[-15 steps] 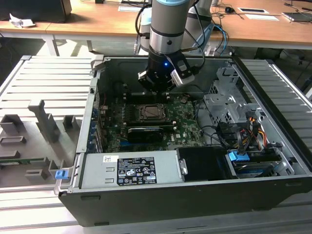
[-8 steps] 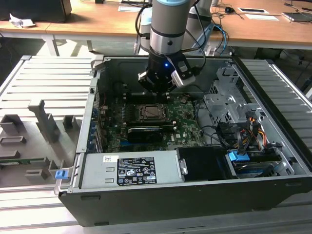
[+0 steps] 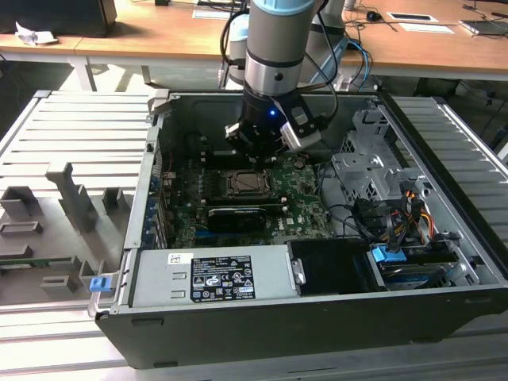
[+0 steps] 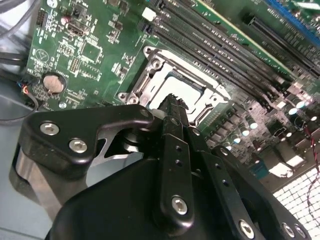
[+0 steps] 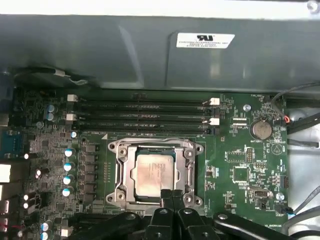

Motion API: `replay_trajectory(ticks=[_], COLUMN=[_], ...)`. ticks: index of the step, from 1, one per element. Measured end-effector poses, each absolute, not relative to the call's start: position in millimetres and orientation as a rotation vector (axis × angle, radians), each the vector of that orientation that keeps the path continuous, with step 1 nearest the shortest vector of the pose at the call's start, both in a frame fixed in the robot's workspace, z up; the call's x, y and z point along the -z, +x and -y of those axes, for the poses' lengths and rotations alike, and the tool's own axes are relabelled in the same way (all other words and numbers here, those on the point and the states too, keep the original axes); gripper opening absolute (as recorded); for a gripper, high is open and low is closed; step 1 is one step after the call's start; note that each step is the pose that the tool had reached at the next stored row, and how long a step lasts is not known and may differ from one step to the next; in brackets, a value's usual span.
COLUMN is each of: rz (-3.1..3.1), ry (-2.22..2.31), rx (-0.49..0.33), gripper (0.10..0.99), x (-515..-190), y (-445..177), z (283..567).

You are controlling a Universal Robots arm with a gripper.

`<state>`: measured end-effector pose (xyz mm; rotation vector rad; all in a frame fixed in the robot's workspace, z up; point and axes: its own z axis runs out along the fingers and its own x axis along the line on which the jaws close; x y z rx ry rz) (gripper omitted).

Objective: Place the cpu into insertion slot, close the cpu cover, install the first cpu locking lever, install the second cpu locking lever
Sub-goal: 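Install the second cpu locking lever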

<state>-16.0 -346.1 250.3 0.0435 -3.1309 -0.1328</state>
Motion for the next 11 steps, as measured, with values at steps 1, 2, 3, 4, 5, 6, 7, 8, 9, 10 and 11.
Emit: replay_trajectory(ticks=[1,2,3,4,5,6,7,8,9,10,11], rz=[3.131,3.131,3.13,3.129,3.128,3.127,3.127,3.126,3.126,3.125,3.125], ry=[0.044,0.044,0.045,0.055,0.069,0.078,0.081,0.084,0.088,0.096,0.101], rx=[0.133,0.133,0.135,0.137,0.139,0.144,0.151,0.156,0.16,0.164,0.165], gripper=[0.106,0.106,0.106,0.106,0.106,0.106,0.106,0.106,0.106,0.106,0.106], x=[-250.3,-249.9,-249.5,-249.3,-249.1,-248.8,-248.3,-247.6,-246.8,-245.4,-244.8], y=[-16.0,-16.0,-16.0,-16.0,-16.1,-16.0,-16.1,-16.1,-16.3,-16.8,-17.2], z=[347.1,349.0,349.5,349.5,349.6,350.0,351.0,352.5,353.8,355.9,356.8])
